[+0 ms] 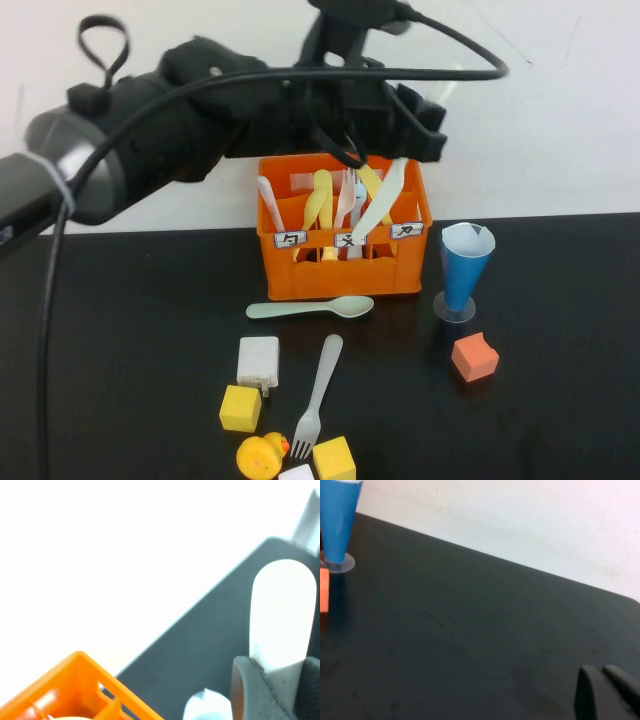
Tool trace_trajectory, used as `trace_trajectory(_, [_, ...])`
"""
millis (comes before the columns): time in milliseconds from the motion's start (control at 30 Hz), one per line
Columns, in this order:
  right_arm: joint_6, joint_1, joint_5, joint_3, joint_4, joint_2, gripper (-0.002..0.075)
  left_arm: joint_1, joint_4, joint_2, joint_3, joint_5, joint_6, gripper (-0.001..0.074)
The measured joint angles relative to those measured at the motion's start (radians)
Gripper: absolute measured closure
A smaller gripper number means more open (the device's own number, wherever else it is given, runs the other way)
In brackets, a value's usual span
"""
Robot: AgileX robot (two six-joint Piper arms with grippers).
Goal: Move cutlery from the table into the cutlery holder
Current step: Place the knife on the box
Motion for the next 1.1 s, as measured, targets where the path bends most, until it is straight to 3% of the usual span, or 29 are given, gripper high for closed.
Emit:
trace_trajectory(233, [0.0, 0.0, 0.0, 0.0, 0.0, 0.0, 0.0729, 0.06, -0.537, -0.034, 0.113, -0.122, 0.478, 0.0586])
trace_trajectory(300, [0.0, 0.0, 0.0, 0.0, 0.0, 0.0, 0.0729, 0.071, -0.607, -0.034, 0.134, -0.139, 0.592, 0.0586])
trace_trajectory(567, [0.0, 0.0, 0.0, 0.0, 0.0, 0.0, 0.0729, 0.075, -0.651, -0.034, 0.146, -0.07, 0.838, 0.0586])
trace_trajectory(1100, [0.0, 0.0, 0.0, 0.0, 0.0, 0.0, 0.0729, 0.075, -0.651, -0.034, 0.146, 0.048, 0.864, 0.0586])
